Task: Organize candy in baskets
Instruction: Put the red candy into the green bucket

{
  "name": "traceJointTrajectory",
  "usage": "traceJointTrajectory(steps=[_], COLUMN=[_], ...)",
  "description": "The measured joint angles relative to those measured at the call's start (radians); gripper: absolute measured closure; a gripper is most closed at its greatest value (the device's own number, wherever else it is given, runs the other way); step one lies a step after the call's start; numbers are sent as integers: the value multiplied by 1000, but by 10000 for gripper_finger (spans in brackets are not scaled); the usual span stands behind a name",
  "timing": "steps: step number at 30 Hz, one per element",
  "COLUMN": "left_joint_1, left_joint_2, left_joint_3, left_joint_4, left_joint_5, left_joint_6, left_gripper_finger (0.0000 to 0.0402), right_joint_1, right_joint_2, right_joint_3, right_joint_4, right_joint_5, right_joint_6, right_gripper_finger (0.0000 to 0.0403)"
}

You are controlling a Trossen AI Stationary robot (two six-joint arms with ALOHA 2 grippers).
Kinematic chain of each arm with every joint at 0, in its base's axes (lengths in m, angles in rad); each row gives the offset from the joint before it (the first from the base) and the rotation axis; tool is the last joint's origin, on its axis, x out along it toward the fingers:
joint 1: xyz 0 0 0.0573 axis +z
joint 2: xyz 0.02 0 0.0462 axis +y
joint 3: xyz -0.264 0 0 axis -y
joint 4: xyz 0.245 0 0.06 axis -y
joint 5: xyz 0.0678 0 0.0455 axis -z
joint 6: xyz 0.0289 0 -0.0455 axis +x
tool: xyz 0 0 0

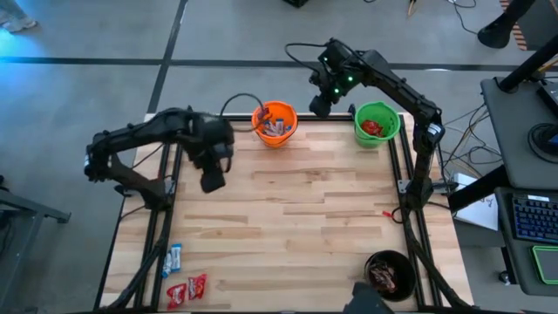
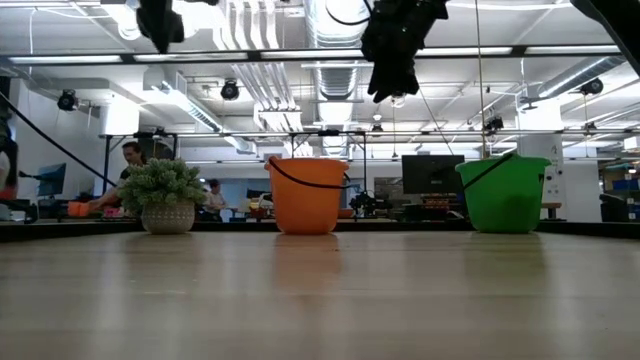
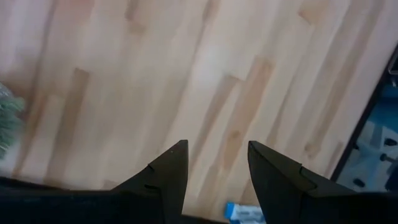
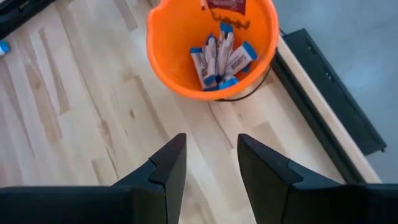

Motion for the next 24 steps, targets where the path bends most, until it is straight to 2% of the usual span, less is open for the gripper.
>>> traceJointTrajectory(steps=[11, 18, 24], left_joint_1=[-261, -460, -566], left_joint_2=[-194, -255, -267], left_joint_3=[-212, -332, -414], left_joint_4=[-1, 0, 0], left_joint_5=[0, 1, 41], left_joint_6=[-243, -423, -571], left_gripper_finger=[253, 253, 253], right_joint_1=[60, 124, 173], right_joint_2=[0, 0, 0], right_joint_3=[0, 0, 0], right_joint_4=[-11, -11, -11], right_joint_5=[-3, -2, -2], right_joint_6=[95, 160, 175], right_gripper_finger=[272, 268, 271])
